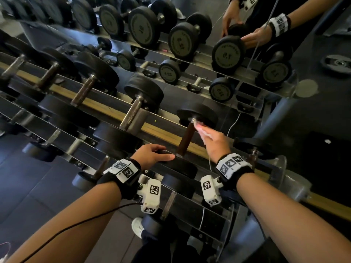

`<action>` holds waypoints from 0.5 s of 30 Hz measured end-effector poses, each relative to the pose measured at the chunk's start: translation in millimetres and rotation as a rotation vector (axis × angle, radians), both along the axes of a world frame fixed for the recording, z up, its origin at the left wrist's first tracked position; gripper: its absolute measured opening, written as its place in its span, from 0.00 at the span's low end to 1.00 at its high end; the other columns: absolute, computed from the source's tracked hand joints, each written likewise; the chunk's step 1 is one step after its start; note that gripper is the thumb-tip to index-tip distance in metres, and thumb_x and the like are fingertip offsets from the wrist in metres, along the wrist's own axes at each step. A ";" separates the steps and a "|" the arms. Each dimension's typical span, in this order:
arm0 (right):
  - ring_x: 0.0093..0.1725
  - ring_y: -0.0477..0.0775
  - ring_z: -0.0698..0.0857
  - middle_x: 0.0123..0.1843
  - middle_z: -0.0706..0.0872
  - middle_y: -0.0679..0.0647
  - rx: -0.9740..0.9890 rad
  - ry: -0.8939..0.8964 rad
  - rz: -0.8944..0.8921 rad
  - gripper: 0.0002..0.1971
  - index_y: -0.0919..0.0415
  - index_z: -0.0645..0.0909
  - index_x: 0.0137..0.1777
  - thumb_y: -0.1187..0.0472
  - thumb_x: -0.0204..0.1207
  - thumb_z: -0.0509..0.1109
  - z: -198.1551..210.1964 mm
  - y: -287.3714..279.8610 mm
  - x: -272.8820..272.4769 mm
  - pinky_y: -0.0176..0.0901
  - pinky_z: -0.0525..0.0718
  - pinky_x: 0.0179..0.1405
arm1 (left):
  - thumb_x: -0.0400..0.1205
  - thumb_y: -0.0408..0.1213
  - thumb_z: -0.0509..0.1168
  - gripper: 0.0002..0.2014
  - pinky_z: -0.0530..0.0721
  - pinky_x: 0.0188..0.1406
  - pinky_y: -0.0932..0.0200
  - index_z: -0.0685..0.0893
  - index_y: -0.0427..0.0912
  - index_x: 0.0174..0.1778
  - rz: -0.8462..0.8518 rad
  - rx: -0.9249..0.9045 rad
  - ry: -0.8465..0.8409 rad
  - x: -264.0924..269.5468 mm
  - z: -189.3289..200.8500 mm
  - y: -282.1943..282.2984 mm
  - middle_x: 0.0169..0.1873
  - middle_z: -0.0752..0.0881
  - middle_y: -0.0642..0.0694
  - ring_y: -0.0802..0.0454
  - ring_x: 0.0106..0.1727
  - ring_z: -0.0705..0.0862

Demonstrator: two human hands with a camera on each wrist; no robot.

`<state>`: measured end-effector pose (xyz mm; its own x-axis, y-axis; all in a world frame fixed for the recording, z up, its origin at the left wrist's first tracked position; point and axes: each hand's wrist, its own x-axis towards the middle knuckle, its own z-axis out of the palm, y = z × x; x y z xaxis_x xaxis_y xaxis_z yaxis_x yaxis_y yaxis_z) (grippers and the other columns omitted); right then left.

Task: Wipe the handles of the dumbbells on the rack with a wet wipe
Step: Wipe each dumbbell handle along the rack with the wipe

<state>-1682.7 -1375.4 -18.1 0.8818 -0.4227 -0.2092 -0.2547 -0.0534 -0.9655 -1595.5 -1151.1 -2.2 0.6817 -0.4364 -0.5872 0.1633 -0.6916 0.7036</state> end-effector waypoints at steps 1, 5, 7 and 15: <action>0.67 0.39 0.81 0.63 0.88 0.43 0.057 0.037 0.046 0.13 0.48 0.87 0.65 0.55 0.85 0.66 0.0 8.0 2.2 0.34 0.72 0.74 | 0.67 0.56 0.80 0.35 0.79 0.72 0.48 0.82 0.49 0.70 0.010 -0.002 -0.011 -1.9 -0.9 0.7 0.59 0.87 0.50 0.52 0.62 0.85; 0.59 0.37 0.84 0.55 0.89 0.39 0.131 0.135 0.091 0.10 0.39 0.89 0.56 0.44 0.82 0.67 -6.2 33.0 -15.8 0.29 0.73 0.58 | 0.69 0.54 0.79 0.35 0.80 0.71 0.50 0.81 0.50 0.72 0.048 -0.053 -0.026 -9.9 -5.9 3.1 0.60 0.87 0.51 0.53 0.62 0.85; 0.60 0.38 0.84 0.58 0.88 0.39 0.037 0.165 0.249 0.10 0.34 0.88 0.56 0.47 0.84 0.65 -9.6 36.0 -32.3 0.36 0.76 0.65 | 0.70 0.52 0.80 0.34 0.81 0.70 0.48 0.81 0.49 0.72 0.061 -0.075 -0.023 -10.6 -6.6 3.6 0.59 0.87 0.50 0.53 0.61 0.86; 0.56 0.52 0.88 0.48 0.91 0.46 -0.010 0.064 -0.018 0.08 0.50 0.90 0.53 0.54 0.81 0.69 1.1 1.3 -2.2 0.42 0.83 0.57 | 0.67 0.55 0.79 0.36 0.79 0.73 0.46 0.81 0.49 0.72 0.055 -0.064 -0.020 -10.8 -4.5 4.2 0.62 0.86 0.48 0.50 0.64 0.84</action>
<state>-1684.9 -1374.1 -17.0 0.8589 -0.4410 -0.2604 -0.3166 -0.0575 -0.9468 -1606.2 -1147.0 -6.7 0.7170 -0.4343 -0.5452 0.1849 -0.6357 0.7495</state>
